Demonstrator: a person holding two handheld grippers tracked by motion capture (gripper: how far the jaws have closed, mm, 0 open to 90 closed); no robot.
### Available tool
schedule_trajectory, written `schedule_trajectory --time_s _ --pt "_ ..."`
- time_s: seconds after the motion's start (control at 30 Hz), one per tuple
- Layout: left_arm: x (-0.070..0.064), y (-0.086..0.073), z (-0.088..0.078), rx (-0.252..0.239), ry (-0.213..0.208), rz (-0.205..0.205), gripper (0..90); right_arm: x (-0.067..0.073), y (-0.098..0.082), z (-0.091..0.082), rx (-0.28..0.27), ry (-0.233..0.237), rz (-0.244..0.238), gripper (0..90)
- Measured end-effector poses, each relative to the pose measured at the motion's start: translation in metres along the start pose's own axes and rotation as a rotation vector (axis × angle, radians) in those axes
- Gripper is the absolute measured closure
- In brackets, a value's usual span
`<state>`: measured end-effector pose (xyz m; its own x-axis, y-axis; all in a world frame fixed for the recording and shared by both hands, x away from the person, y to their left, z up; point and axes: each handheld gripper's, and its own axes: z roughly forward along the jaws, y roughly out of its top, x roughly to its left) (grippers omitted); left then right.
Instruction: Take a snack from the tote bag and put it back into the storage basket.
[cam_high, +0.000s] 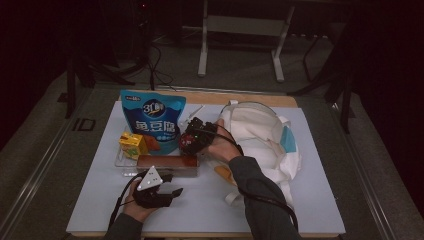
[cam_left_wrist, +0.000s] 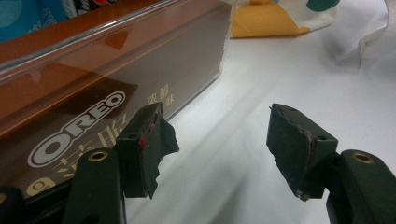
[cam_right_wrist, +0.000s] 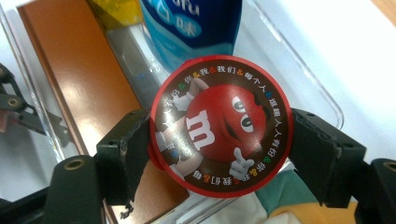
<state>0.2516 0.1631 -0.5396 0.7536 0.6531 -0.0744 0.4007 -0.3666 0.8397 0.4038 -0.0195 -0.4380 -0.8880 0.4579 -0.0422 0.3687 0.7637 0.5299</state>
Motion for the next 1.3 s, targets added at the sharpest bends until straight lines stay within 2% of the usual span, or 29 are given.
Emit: schedule_trajectory --time_s 0.2,0.3,0.37,0.47,0.8,1.1,1.3 --pt "0.000 0.000 0.000 -0.001 -0.001 -0.001 37.3 -0.001 -0.004 0.003 0.008 0.017 0.003 26.8" --pt "0.000 0.000 0.000 0.000 -0.001 0.001 37.3 -0.002 -0.001 -0.003 -0.012 0.032 0.003 27.7" --pt "0.000 0.000 0.000 -0.004 0.000 -0.001 37.4 -0.001 0.001 -0.007 0.005 0.021 -0.014 27.7" --pt "0.000 0.000 0.000 -0.004 0.000 -0.003 37.4 -0.002 0.001 -0.010 0.003 0.017 -0.015 27.7" --pt "0.001 0.000 0.000 0.000 0.001 0.000 37.3 -0.010 -0.006 -0.017 -0.032 0.010 0.024 31.4" --pt "0.000 0.000 0.000 -0.001 0.000 -0.003 37.3 -0.009 -0.007 -0.032 -0.069 0.009 0.008 32.9" --pt "0.001 0.000 0.000 0.000 0.000 -0.004 37.3 -0.007 -0.006 -0.042 -0.074 0.012 -0.004 33.3"
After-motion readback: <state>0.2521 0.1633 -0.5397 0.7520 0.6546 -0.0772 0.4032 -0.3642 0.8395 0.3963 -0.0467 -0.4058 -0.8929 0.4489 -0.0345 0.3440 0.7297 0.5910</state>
